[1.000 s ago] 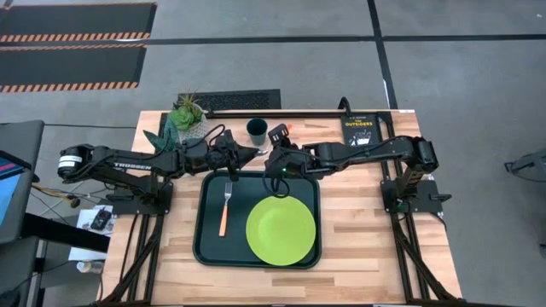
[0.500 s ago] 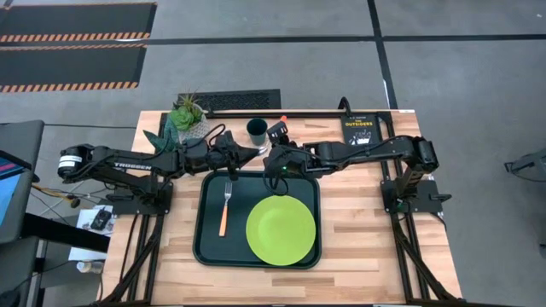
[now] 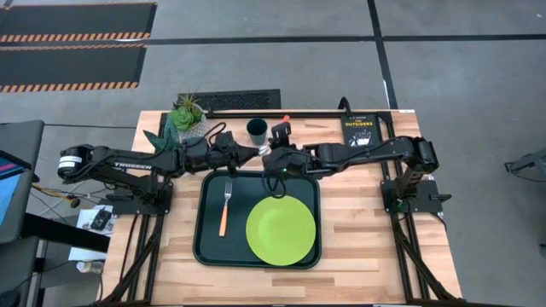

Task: Pick and place plate/cup/fork/spoon on tray
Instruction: Put the orange spoon on the black tray to the left of the green plate

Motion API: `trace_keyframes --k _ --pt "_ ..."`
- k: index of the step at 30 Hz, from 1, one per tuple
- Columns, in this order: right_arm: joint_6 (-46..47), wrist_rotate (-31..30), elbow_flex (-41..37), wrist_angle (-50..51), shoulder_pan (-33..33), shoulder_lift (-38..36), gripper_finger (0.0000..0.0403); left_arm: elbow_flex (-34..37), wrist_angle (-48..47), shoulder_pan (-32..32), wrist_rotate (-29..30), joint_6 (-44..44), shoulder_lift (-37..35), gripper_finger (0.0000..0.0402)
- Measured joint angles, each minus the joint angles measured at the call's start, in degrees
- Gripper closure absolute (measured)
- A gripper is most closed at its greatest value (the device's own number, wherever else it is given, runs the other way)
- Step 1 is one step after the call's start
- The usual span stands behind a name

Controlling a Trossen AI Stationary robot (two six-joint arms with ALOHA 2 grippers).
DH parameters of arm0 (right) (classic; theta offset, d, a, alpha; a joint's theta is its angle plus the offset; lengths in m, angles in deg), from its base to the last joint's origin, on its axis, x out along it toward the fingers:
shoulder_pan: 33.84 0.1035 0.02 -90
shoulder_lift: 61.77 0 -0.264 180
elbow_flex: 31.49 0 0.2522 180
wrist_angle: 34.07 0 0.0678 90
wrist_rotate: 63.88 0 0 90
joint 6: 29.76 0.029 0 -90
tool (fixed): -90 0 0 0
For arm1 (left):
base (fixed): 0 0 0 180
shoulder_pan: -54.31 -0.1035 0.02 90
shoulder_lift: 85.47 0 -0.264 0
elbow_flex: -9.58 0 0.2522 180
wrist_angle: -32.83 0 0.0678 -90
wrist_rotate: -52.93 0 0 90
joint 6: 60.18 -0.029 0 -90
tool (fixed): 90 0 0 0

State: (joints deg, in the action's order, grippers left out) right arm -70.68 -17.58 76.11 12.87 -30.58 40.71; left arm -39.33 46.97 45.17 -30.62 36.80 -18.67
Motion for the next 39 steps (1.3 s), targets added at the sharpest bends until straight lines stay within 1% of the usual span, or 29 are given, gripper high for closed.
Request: trace_keyframes --k 3,7,13,17,20,22,26,30,32,34,39 --pt "8.24 0.11 0.0 2.48 0.59 0.0 0.0269 0.0 -0.91 -0.97 -0.14 -1.94 0.0 0.0386" --pt "20.1 0.52 -0.04 8.4 1.76 0.0 0.0234 0.0 -2.3 -2.45 -0.84 -2.2 0.0 0.0386" --pt "31.56 0.82 -0.22 15.16 3.13 0.13 0.0205 -0.09 -2.24 -4.08 -3.01 -4.31 -0.24 0.0387" --pt "40.99 0.8 -0.2 23.82 4.29 0.1 0.0202 -0.09 -2.94 -5.84 -7.24 -7.42 -0.17 0.0387" --pt "49.79 2.26 -0.17 32.62 5.88 -0.32 0.0205 -0.09 -3.8 -7.43 -12.2 -10.72 -0.17 0.0387" --pt "54.7 3.48 -0.15 38.12 7.28 -0.37 0.0208 -0.09 -4.99 -8.2 -15.05 -12.97 -0.13 0.0387" --pt "63.33 3.51 -0.15 47.18 11.05 -0.35 0.0211 -0.09 -7.92 -9.13 -19.29 -18.6 -0.12 0.0395" --pt "71.25 3.4 -1.49 49.79 14.94 -0.37 0.0215 -0.07 -11.86 -9.19 -21.39 -23.45 -0.1 0.0399" --pt "74.69 3.4 -2.91 50.14 16.77 -0.37 0.0217 -0.04 -13.45 -9.12 -23.41 -25.53 -0.09 0.0401" --pt "77.87 3.44 -4.39 50.43 18.47 -0.37 0.0219 -0.04 -15.35 -9.1 -26.26 -27.56 -0.09 0.0401" --pt "86.61 4.74 -9.67 51.26 22.4 -0.37 0.0225 -0.02 -22.3 -9.08 -35.66 -33.24 -0.09 0.0401"
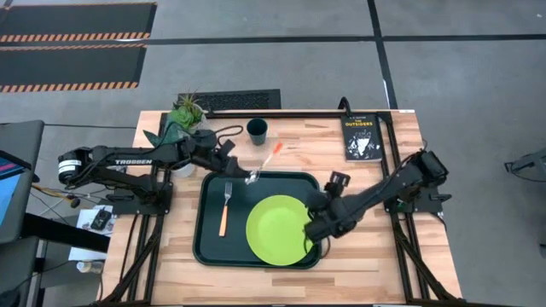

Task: Pick and place plate/cup/fork/spoon on tray
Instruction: Put the orange spoon on the black tray to the left of the green plate

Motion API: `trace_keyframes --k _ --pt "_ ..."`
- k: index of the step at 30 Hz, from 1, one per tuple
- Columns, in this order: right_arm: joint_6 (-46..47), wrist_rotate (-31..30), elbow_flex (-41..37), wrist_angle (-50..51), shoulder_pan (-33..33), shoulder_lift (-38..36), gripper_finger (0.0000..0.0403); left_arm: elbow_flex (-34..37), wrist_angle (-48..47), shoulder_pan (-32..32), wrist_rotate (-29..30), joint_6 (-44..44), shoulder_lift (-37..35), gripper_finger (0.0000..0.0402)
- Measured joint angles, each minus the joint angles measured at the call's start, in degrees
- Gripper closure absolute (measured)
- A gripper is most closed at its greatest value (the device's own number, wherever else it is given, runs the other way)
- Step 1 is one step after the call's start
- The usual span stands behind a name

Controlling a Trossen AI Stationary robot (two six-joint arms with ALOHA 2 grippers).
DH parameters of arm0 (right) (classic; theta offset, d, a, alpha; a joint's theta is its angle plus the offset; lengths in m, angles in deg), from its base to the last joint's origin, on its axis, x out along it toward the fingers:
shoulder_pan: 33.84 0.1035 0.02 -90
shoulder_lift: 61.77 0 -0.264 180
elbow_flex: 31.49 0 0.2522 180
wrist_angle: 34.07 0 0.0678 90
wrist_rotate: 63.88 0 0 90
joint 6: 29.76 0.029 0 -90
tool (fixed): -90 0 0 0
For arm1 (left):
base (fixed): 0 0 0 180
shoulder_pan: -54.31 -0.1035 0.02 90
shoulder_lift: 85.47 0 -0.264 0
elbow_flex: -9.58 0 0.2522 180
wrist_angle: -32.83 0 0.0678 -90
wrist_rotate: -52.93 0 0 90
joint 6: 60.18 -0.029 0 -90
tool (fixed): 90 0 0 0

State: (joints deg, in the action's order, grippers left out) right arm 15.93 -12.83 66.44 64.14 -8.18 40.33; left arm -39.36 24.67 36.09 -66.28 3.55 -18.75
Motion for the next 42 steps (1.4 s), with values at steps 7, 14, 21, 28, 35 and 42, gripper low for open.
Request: trace_keyframes --k 7,14,21,28,35,42 --pt "7.14 5.43 -6.97 -0.27 4.8 0.0 0.0238 -0.01 -10.52 0.02 -9.95 -11.23 0.02 0.0401" --pt "8.49 6.62 -9.48 -0.89 6.31 0.0 0.025 -6.97 -32.0 0.02 -12.22 -31.9 0.02 0.0401" --pt "8.45 6.31 -9.52 -1.42 5.67 0.0 0.0261 -16.53 -51.94 0.02 -0.8 -61.92 0.02 0.0401" --pt "8.42 6.36 -9.52 -3.2 5.69 0.0 0.0269 -18.82 -56.33 1.4 6.18 -91.67 0.02 0.0401" --pt "8.33 6.48 -9.5 -4.28 5.69 0.0 0.0271 -18.82 -56.16 5.83 14.46 -121.24 0.02 0.0401" --pt "8.33 6.72 -9.5 -6.29 5.63 0.0 0.0271 -18.82 -56.25 9.5 26.31 -134.92 0.04 0.0401"
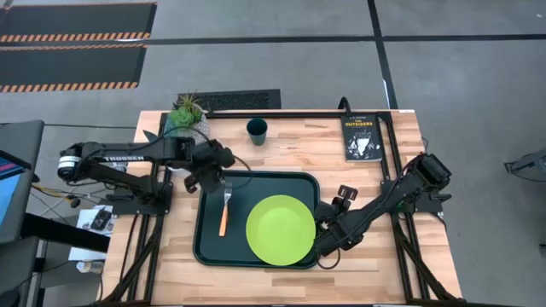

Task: Pick and place plate/cup/fork/spoon on tray
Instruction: Put the orange spoon on the black tray to the left of the green plate

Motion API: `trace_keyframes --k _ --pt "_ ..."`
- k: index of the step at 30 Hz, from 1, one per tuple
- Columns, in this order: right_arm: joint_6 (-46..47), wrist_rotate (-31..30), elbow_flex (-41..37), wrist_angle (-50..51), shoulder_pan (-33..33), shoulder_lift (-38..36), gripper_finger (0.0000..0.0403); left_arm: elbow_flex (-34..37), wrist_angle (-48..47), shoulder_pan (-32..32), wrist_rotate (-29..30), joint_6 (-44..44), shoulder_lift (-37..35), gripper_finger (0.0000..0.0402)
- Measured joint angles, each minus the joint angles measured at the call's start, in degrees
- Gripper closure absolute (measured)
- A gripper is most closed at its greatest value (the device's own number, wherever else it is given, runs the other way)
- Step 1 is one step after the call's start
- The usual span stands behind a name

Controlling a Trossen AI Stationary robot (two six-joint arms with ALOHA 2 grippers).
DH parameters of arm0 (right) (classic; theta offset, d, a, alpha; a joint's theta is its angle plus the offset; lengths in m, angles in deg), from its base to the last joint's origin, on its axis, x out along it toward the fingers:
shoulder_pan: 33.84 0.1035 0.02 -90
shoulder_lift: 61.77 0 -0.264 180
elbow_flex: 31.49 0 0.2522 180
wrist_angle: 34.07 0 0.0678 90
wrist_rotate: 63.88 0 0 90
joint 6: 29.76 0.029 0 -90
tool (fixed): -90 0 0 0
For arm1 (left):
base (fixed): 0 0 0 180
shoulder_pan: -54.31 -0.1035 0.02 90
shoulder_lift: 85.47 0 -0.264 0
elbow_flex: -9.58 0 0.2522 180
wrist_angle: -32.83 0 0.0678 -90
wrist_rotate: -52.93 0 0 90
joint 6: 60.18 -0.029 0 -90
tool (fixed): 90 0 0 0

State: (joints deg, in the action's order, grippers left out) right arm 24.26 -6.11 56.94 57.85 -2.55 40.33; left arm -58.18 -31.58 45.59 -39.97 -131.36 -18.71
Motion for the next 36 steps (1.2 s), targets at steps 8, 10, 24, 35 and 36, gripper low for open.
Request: trace_keyframes --k 8,10,24,35,36 --pt "-0.16 0.79 0.0 -1.53 -1.35 0.0 0.0271 -0.07 1.02 5.81 0.6 -3.17 6.61 0.0401" --pt "-0.31 0.91 0.0 -2.08 -1.84 -0.02 0.0271 0.0 1.26 6.85 2.06 -3.09 9.04 0.0401" --pt "-0.46 0.89 0.0 -5.06 -2.19 -0.02 0.0271 -8.77 1.46 9.03 2.28 -2.98 23.29 0.0401" --pt "-0.46 0.89 0.0 -4.95 -2.08 -0.02 0.0271 -11.32 -1.36 8.68 3.46 -0.45 30.88 0.0401" --pt "-0.46 0.87 0.0 -4.95 -2.08 -0.02 0.0271 -11.32 -1.23 8.66 3.42 -0.28 30.88 0.0401"
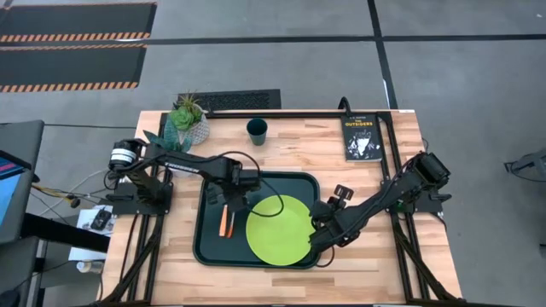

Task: Pick and place plate/cup/fork/spoon on tray
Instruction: Put the orange spoon on the black tray to the left of the green plate

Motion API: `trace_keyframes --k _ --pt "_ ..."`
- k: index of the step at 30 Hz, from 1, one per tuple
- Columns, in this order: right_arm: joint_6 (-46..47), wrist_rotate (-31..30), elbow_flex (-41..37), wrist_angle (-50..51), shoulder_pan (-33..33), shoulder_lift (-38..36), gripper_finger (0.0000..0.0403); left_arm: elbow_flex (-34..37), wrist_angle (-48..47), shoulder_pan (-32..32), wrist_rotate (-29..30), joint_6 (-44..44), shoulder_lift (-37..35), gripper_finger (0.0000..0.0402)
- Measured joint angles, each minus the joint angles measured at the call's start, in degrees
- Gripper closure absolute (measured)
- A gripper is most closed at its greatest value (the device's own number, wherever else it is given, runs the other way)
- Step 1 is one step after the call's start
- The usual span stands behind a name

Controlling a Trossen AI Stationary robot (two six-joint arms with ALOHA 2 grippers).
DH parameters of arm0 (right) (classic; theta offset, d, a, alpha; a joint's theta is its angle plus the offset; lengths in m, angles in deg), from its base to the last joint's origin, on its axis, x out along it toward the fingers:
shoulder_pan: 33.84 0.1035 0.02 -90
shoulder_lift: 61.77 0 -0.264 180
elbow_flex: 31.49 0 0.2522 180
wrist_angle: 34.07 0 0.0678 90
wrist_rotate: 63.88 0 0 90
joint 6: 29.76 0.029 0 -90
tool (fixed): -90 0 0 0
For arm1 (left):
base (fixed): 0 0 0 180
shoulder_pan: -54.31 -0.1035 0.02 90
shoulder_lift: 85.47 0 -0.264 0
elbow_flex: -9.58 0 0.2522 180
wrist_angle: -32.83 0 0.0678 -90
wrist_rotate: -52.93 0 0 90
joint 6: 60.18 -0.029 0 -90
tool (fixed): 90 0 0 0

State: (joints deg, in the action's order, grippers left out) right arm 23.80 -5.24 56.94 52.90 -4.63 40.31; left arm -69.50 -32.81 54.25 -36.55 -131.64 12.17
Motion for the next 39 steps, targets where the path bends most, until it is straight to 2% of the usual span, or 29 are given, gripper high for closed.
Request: trace_keyframes --k 23,35,39 --pt "0.02 1.33 0.0 -0.52 0.0 0.0 0.027 0.0 2.78 -0.04 -0.2 1.2 0.0 0.0399" --pt "0.02 1.36 0.0 -0.5 0.0 0.0 0.027 0.0 2.95 -0.04 -0.04 1.37 0.0 0.0347" --pt "-0.04 1.34 0.0 -0.68 -0.12 0.0 0.0271 -0.07 3.94 -0.17 1.65 7.44 -0.07 0.0337"
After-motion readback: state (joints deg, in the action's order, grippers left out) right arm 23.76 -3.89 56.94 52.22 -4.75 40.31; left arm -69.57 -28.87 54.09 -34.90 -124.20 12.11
